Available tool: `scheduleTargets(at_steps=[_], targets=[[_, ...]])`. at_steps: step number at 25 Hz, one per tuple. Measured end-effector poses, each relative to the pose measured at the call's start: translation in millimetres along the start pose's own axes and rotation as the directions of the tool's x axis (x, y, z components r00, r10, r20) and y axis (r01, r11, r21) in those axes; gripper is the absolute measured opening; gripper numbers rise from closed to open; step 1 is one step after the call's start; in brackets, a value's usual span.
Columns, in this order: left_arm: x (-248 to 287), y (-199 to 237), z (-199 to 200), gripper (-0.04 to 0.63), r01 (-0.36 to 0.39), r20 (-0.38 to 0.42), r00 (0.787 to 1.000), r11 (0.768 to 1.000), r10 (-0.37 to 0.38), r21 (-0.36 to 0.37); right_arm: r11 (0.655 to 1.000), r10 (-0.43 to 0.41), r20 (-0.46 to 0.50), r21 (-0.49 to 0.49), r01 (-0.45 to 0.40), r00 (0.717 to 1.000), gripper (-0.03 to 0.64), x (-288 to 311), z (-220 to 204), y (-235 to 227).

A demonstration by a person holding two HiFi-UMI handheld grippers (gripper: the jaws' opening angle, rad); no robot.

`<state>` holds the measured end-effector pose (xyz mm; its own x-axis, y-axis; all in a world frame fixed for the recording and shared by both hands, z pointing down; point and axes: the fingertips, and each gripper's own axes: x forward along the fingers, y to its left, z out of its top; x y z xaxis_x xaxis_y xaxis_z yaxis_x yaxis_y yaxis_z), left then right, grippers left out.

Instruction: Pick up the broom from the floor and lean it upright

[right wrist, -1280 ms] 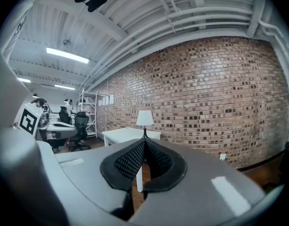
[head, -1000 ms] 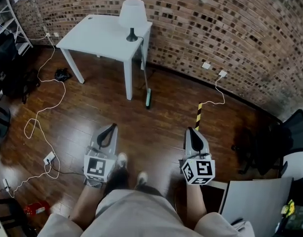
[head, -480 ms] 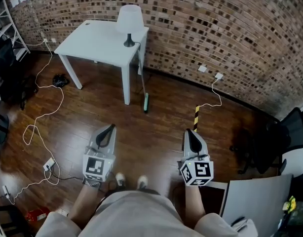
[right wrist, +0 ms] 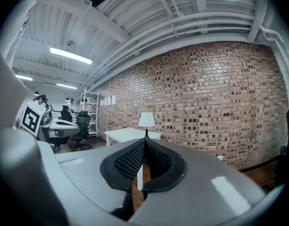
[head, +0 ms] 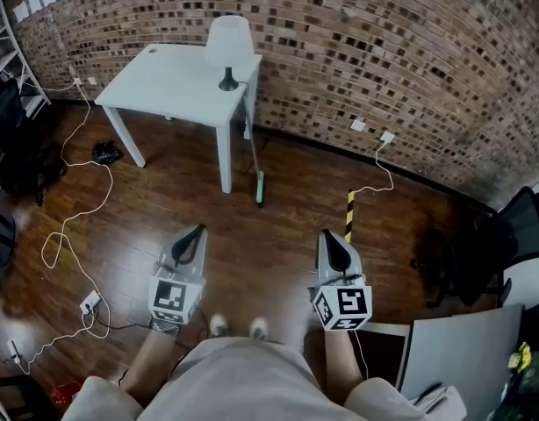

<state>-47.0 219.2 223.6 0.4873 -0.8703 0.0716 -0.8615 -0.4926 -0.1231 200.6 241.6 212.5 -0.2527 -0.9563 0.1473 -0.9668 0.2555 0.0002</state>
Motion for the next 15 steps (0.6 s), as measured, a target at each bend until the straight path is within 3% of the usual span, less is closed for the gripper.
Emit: scheduleTargets(at_steps=[15], targets=[[-11.5,-0.8,-7.3,0.0,-0.004,-0.013,1.0,1.0,0.004,-0.005,0.998,0.001,-0.024,-0.058,-0.003,1.0,0.011,-4.3,-6.0,19.0]])
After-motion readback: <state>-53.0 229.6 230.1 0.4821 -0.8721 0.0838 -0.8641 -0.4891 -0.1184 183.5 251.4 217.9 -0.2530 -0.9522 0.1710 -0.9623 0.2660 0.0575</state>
